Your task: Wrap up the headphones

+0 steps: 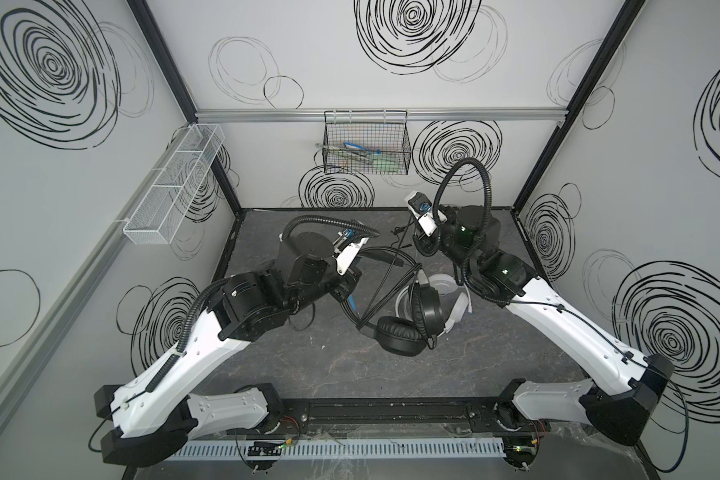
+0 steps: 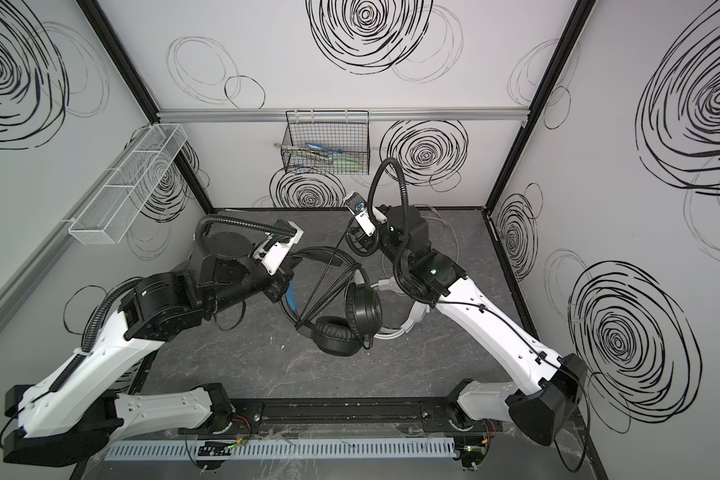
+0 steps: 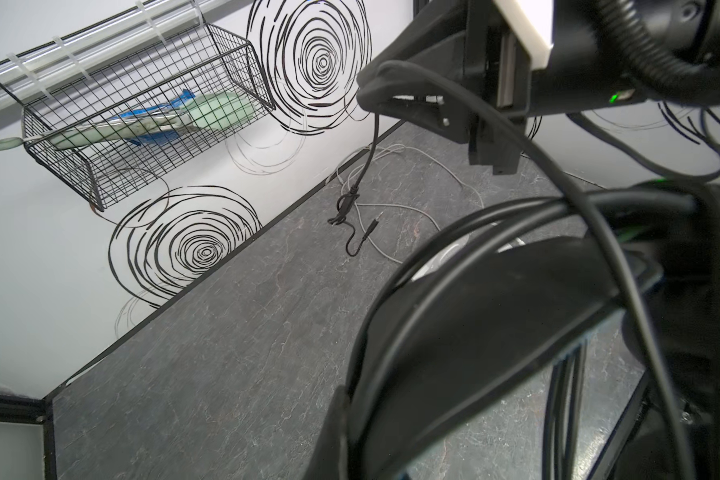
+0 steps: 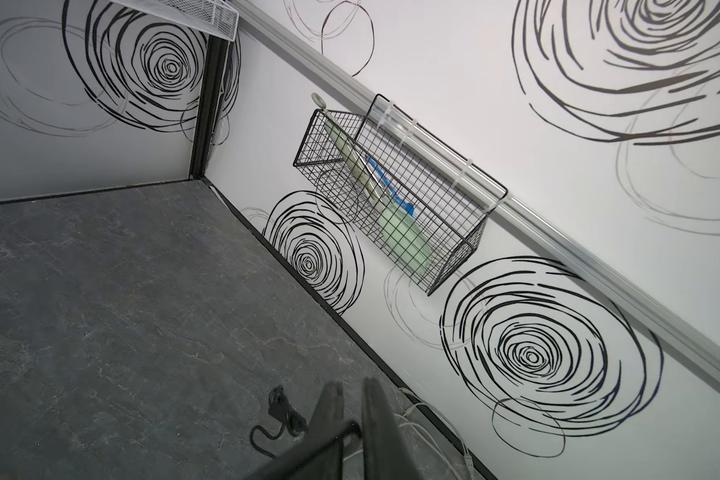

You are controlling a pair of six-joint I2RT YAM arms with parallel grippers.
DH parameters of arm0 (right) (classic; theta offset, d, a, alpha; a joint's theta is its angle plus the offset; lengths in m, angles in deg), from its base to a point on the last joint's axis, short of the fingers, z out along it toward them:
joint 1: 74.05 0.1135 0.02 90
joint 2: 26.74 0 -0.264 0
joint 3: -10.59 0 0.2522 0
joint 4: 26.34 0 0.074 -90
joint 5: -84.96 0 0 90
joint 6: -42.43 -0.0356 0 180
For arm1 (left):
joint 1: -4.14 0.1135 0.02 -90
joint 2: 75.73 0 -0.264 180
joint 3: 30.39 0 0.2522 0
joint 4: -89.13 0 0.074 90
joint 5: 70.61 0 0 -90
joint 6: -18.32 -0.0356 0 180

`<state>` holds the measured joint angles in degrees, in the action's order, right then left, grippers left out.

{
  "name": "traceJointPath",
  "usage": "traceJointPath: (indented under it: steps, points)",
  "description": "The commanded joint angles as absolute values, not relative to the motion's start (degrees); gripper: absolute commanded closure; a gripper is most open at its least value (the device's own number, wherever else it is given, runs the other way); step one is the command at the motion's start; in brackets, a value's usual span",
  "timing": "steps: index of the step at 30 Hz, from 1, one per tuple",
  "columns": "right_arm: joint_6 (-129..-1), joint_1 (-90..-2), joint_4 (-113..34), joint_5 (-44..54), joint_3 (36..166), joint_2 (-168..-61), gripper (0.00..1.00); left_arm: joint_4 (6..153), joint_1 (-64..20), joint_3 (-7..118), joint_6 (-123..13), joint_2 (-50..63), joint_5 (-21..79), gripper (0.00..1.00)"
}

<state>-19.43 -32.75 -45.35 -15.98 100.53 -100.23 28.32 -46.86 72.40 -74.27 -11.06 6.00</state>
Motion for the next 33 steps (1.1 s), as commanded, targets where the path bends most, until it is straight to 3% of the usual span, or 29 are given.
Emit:
traceJointPath:
  steps: [1, 22, 33]
  points:
    - [-20.7, -33.0, -43.4, -16.3, 99.5, -98.3, 0.85, 33.8, -47.0, 73.9, -73.1, -13.0, 8.1, 1.00]
    - [-32.3, -40.6, -37.7, -14.9, 94.0, -91.7, 0.86, 36.6, -43.7, 70.0, -71.4, -16.9, 6.2, 1.00]
    - [-41.2, -44.3, -35.8, -7.2, 92.0, -92.9, 0.82, 41.0, -43.2, 75.9, -68.0, -16.6, 9.9, 1.00]
